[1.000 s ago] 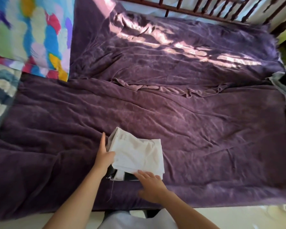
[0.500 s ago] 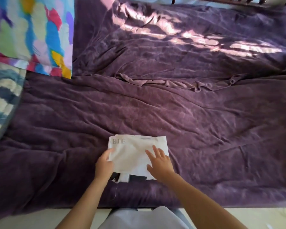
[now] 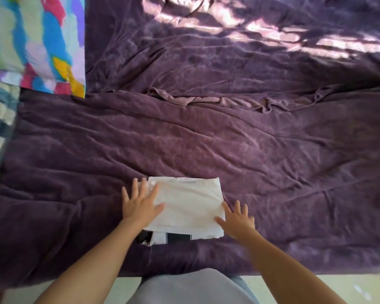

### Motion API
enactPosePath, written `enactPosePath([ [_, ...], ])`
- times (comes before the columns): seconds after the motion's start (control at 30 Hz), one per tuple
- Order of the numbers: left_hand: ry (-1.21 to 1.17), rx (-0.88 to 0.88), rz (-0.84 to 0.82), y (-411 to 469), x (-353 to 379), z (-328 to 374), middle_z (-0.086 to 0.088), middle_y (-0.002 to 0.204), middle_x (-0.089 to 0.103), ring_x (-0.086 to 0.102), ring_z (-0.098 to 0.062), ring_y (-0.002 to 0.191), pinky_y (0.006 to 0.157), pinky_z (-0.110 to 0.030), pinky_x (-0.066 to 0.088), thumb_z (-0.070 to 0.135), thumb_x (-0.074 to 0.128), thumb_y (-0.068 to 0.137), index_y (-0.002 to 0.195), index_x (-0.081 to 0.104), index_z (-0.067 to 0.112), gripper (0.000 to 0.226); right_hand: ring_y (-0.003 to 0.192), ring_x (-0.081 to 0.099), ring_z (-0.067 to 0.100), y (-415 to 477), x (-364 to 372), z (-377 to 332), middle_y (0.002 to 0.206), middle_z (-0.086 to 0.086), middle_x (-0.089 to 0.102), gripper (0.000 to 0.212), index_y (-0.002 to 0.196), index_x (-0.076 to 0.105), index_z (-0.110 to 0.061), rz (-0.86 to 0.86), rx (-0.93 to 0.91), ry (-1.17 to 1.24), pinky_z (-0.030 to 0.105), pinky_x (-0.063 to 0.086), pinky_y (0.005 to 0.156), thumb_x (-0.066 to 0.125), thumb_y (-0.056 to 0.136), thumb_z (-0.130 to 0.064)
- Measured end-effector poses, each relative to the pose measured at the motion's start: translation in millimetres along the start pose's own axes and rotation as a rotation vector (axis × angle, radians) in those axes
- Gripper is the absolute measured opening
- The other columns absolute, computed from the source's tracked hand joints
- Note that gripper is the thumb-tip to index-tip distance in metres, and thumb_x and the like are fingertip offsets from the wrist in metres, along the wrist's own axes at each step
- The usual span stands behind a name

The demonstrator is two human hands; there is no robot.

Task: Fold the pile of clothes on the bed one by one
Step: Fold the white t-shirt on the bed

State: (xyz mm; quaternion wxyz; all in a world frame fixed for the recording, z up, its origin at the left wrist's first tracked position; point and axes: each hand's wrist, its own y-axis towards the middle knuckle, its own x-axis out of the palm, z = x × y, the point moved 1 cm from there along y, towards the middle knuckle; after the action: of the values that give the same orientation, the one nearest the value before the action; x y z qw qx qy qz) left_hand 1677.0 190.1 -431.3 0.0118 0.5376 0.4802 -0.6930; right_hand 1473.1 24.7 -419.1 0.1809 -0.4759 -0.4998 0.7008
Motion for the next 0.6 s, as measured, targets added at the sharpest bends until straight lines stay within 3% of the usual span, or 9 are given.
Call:
enactPosePath([
  [0.1, 0.006, -0.24, 0.031, -1, -11, -44, -0.01, 0.158, 0.0, -0.007, -0.032, 0.144, 0.113, -0.056, 0.004, 0.056, 0.023, 0.095, 0.15, 0.007, 0.028, 0.064, 0.145, -0.003, 0.034, -3, 3, 8, 0.157, 0.015, -0.004, 0.06, 0.15, 0.011, -0.022, 0.131, -0.006, -0.001, 0.048, 0.018, 0.113, 0.03, 0.098, -0.046],
  [0.17, -0.026, -0.308, 0.09, -5, -17, -56, -0.016, 0.157, 0.003, -0.004, -0.035, 0.143, 0.113, -0.057, 0.008, 0.046, 0.032, 0.096, 0.151, 0.012, 0.021, 0.063, 0.141, 0.022, 0.036, -9, 11, 0, 0.152, 0.021, 0.022, 0.059, 0.146, 0.022, -0.013, 0.402, -0.194, -0.067, 0.047, 0.037, 0.106, 0.036, 0.094, -0.038],
  [0.2, -0.052, -0.28, 0.192, -7, -16, -53, -0.02, 0.155, 0.009, 0.003, -0.038, 0.143, 0.111, -0.059, 0.013, 0.04, 0.039, 0.096, 0.149, 0.019, 0.017, 0.062, 0.132, 0.035, 0.038, -11, 17, -5, 0.143, 0.022, 0.039, 0.06, 0.138, 0.033, -0.012, 0.457, -0.295, -0.089, 0.048, 0.049, 0.093, 0.042, 0.087, -0.041],
  [0.23, -0.068, -0.207, 0.34, -9, -17, -45, -0.025, 0.151, 0.021, 0.014, -0.042, 0.14, 0.107, -0.063, 0.019, 0.033, 0.048, 0.092, 0.145, 0.031, 0.012, 0.06, 0.125, 0.04, 0.037, -11, 25, -9, 0.135, 0.02, 0.047, 0.062, 0.131, 0.039, -0.017, 0.479, -0.396, -0.126, 0.048, 0.055, 0.083, 0.05, 0.077, -0.047],
  [0.3, -0.072, 0.018, 0.544, -15, -11, -17, -0.029, 0.137, 0.043, 0.033, -0.045, 0.128, 0.097, -0.065, 0.03, 0.03, 0.06, 0.077, 0.131, 0.048, 0.007, 0.06, 0.121, 0.039, 0.031, -7, 46, -14, 0.132, 0.013, 0.042, 0.086, 0.129, 0.038, -0.025, 0.437, -0.503, -0.241, 0.048, 0.054, 0.08, 0.072, 0.057, -0.058],
  [0.4, 0.062, 0.374, 0.56, -35, 24, 26, -0.02, 0.138, 0.041, 0.032, -0.036, 0.128, 0.103, -0.055, 0.019, 0.046, 0.06, 0.064, 0.13, 0.041, 0.017, 0.074, 0.119, 0.048, 0.035, 8, 63, -15, 0.132, 0.013, 0.048, 0.142, 0.149, 0.011, -0.027, 0.329, -0.494, -0.261, 0.05, 0.053, 0.08, 0.086, 0.032, -0.056],
  [0.47, 0.102, 0.428, 0.455, -44, 49, 33, -0.016, 0.139, 0.036, 0.033, -0.036, 0.127, 0.102, -0.054, 0.018, 0.056, 0.077, 0.048, 0.13, 0.039, 0.021, 0.098, 0.112, 0.059, 0.037, 9, 53, -18, 0.127, 0.015, 0.059, 0.157, 0.151, 0.001, -0.024, 0.331, -0.458, -0.247, 0.052, 0.053, 0.077, 0.091, 0.023, -0.036],
  [0.57, 0.088, 0.338, 0.296, -48, 59, 27, -0.016, 0.137, 0.037, 0.035, -0.041, 0.123, 0.096, -0.057, 0.024, 0.058, 0.087, 0.025, 0.13, 0.04, 0.022, 0.12, 0.117, 0.052, 0.046, 15, 33, -21, 0.133, 0.023, 0.051, 0.12, 0.142, 0.035, -0.026, 0.417, -0.44, -0.291, 0.055, 0.05, 0.082, 0.091, 0.035, -0.021],
  [0.6, 0.071, 0.315, 0.298, -47, 58, 26, -0.016, 0.136, 0.037, 0.035, -0.041, 0.121, 0.095, -0.058, 0.024, 0.055, 0.088, 0.021, 0.129, 0.04, 0.022, 0.123, 0.112, 0.054, 0.046, 16, 30, -20, 0.128, 0.022, 0.053, 0.113, 0.133, 0.047, -0.027, 0.426, -0.453, -0.306, 0.051, 0.053, 0.077, 0.091, 0.028, -0.021],
])
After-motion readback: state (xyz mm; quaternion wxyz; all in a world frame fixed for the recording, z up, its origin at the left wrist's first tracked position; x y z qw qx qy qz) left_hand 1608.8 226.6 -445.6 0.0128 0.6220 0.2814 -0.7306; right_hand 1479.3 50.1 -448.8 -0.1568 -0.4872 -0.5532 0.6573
